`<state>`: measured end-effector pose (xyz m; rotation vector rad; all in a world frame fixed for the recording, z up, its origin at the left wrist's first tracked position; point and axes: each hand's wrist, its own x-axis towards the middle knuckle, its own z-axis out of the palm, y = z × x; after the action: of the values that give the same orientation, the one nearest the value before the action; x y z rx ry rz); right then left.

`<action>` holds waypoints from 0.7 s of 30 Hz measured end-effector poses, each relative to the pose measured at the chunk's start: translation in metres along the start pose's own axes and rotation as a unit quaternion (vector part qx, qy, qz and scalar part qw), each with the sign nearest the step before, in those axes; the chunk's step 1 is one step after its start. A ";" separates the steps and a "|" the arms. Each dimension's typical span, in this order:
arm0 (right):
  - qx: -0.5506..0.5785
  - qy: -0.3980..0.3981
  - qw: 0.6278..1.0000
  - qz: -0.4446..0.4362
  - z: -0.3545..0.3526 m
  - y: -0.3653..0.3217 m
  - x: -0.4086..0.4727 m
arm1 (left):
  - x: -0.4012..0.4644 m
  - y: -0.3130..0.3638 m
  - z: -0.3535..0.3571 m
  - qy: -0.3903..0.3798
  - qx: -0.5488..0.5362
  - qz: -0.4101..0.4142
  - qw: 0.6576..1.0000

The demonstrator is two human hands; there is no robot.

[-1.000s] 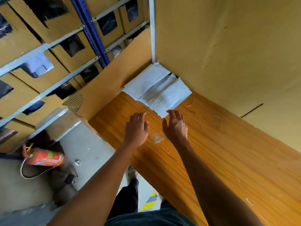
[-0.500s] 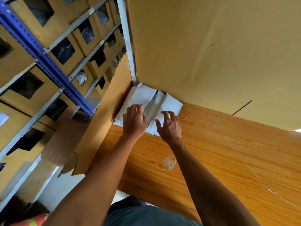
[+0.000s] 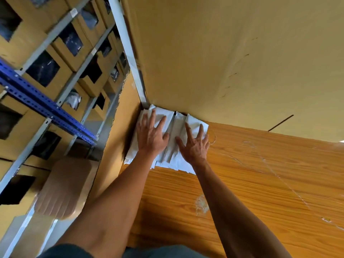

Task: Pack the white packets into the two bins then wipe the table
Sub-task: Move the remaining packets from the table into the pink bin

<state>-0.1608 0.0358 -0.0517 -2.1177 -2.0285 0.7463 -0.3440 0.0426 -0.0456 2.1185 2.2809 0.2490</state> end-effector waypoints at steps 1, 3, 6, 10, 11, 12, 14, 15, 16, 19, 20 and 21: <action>-0.010 0.004 1.000 -0.001 0.002 -0.001 0.003 | 0.002 -0.002 0.003 -0.011 0.002 0.000 1.000; -0.026 0.021 0.999 -0.011 0.006 -0.001 0.007 | 0.004 -0.003 0.007 -0.016 -0.002 0.000 1.000; -0.004 0.045 0.998 -0.032 0.011 -0.004 0.010 | 0.004 0.000 0.008 0.002 0.000 0.003 1.000; 0.008 0.058 0.997 -0.050 0.014 -0.009 0.013 | 0.005 0.004 0.006 0.013 -0.006 0.007 1.000; 0.009 0.067 0.996 -0.055 0.014 -0.011 0.012 | 0.005 0.005 0.005 0.012 -0.010 0.005 1.000; 0.008 0.077 0.995 -0.061 0.014 -0.012 0.011 | 0.006 0.005 0.006 0.010 -0.011 0.003 1.000; -0.001 0.086 0.994 -0.072 0.013 -0.015 0.009 | 0.006 0.006 0.005 0.009 -0.011 -0.001 1.000; -0.005 0.087 0.993 -0.077 0.013 -0.016 0.008 | 0.006 0.006 0.004 0.008 -0.011 -0.004 1.000; -0.009 0.091 0.992 -0.082 0.013 -0.017 0.006 | 0.006 0.007 0.003 0.007 -0.013 -0.009 1.000; -0.012 0.108 0.988 -0.108 0.015 -0.019 0.004 | 0.005 0.012 -0.001 0.009 -0.023 -0.023 0.999; -0.015 0.107 0.987 -0.121 0.017 -0.019 0.006 | 0.005 0.013 -0.002 0.008 -0.027 -0.027 0.999; -0.025 0.098 0.985 -0.138 0.019 -0.020 0.008 | 0.004 0.013 -0.004 0.006 -0.029 -0.030 0.999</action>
<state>-0.1875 0.0410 -0.0622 -1.7960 -2.1864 0.4308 -0.3316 0.0474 -0.0399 2.0226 2.3088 0.3232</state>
